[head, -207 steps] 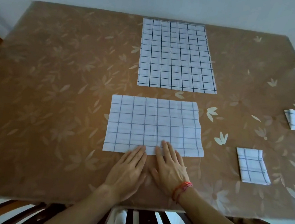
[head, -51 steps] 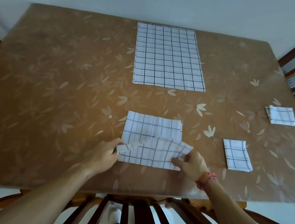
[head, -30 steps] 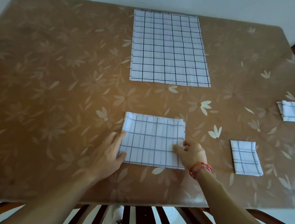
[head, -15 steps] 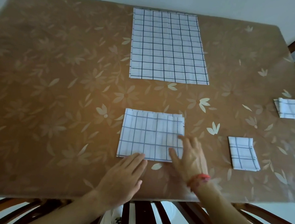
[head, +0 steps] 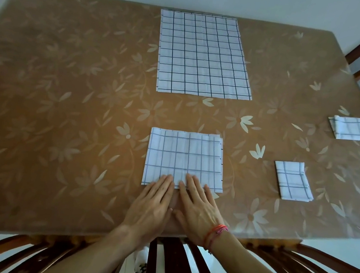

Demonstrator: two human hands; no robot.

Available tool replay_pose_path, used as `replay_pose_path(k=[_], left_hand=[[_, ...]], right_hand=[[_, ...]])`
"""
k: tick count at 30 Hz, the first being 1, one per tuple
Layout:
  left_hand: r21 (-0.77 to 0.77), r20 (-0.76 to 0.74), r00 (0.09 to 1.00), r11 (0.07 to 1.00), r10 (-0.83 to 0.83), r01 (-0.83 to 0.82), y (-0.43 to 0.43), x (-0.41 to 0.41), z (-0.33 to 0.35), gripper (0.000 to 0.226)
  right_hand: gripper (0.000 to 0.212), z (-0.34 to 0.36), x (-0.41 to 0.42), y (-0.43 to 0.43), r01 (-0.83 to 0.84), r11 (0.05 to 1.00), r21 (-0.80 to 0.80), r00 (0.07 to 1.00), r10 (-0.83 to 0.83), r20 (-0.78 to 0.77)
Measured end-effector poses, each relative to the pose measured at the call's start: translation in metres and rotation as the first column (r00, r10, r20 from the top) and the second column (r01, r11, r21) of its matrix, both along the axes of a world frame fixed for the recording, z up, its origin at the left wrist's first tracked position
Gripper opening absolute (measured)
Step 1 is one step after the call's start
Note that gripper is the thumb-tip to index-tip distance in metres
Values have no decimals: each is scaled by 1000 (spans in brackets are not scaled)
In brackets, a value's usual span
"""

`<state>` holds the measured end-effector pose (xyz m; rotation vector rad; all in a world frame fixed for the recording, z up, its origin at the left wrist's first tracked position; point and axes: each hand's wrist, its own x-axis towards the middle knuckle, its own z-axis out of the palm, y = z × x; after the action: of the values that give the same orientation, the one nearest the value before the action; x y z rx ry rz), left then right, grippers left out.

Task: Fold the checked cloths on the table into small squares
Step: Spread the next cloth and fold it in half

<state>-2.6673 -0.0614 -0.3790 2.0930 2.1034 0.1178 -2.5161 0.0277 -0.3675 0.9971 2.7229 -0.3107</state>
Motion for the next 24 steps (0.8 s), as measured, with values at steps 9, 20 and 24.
replay_pose_path(k=[9,20,24], left_hand=[[0,-1,999,999,35,-35,-7,-4,-1,59],[-75,-73,994,993,81,-86,-36,-31,-6,65],[-84,-73,991,990,109,-115,-34,-28,-5,63]], right_hand=[[71,-2,2,8,-30,999,-31,998,31,45],[66,12,-10,2,80,984,-156,996,-87,-36],[65,13,-31,-16,-61,991,-117,994,49,-101]])
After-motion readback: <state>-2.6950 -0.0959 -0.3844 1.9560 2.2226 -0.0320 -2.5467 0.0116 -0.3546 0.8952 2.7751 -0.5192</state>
